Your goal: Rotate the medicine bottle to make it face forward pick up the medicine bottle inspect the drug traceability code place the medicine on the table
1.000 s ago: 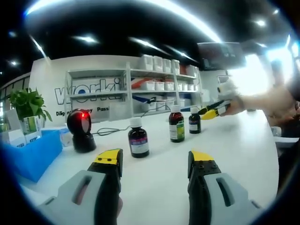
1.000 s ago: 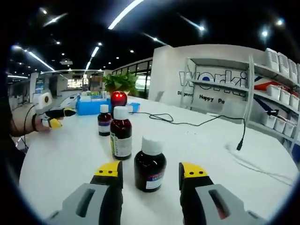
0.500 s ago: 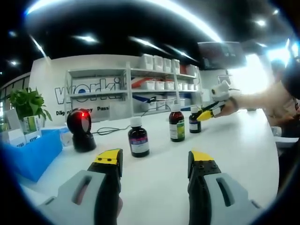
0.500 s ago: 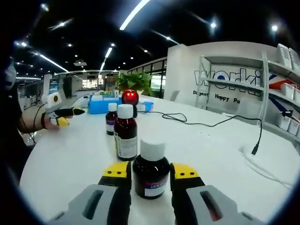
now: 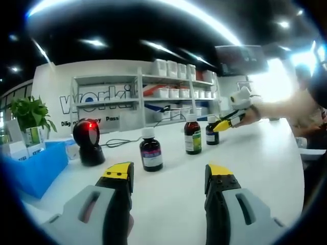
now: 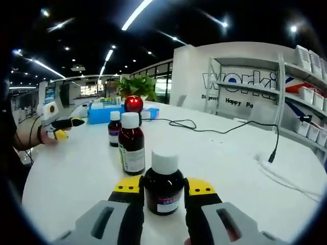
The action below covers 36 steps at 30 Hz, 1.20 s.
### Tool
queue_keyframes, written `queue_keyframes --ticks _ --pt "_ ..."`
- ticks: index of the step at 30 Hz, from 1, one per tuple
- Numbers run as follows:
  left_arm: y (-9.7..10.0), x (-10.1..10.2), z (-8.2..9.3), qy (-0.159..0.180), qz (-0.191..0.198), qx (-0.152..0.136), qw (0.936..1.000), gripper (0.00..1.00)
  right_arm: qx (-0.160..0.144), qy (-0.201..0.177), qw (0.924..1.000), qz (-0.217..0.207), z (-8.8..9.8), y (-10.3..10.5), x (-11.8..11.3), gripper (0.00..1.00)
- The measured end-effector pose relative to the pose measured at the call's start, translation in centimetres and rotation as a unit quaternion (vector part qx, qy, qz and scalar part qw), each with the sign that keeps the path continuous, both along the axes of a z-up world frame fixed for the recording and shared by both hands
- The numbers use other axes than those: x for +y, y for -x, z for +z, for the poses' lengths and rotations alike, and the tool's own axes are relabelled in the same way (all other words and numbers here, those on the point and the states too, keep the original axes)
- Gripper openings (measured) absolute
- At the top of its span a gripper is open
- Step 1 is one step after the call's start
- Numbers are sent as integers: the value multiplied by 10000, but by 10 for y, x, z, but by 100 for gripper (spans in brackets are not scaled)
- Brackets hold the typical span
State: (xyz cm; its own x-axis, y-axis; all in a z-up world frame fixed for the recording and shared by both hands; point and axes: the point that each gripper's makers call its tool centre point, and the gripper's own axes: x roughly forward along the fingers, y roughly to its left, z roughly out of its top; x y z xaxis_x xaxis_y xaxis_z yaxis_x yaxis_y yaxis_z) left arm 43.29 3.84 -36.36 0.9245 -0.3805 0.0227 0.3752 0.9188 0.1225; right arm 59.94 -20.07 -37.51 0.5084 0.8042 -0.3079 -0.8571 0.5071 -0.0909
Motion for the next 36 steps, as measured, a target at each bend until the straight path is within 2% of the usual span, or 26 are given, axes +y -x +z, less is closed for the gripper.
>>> queue_keyframes --ticks 10,13,19,23,27,29,36 --pt "0 0 0 -12 -4 -8 10000 48 -52 -25 9951 -990 0 1 -8 26" --pt "0 0 0 -10 -8 -7 10000 48 -42 -58 9911 -1332 0 8 -5 26" --pt "0 0 0 -14 0 -11 10000 48 -125 -91 9817 -1896 0 0 -7 26" --pt "0 0 0 -20 -7 -14 10000 48 -160 -42 9739 -2264 0 -1 -8 26" --pt "0 1 0 -14 -3 -20 10000 48 -207 -96 9653 -2600 -1 8 -6 26" --pt "0 1 0 -10 0 -18 10000 48 -199 -198 9594 -2808 -1 3 -9 26" --pt "1 1 1 -7 -10 -30 10000 48 -307 -174 9429 -3313 -2 1 -10 26"
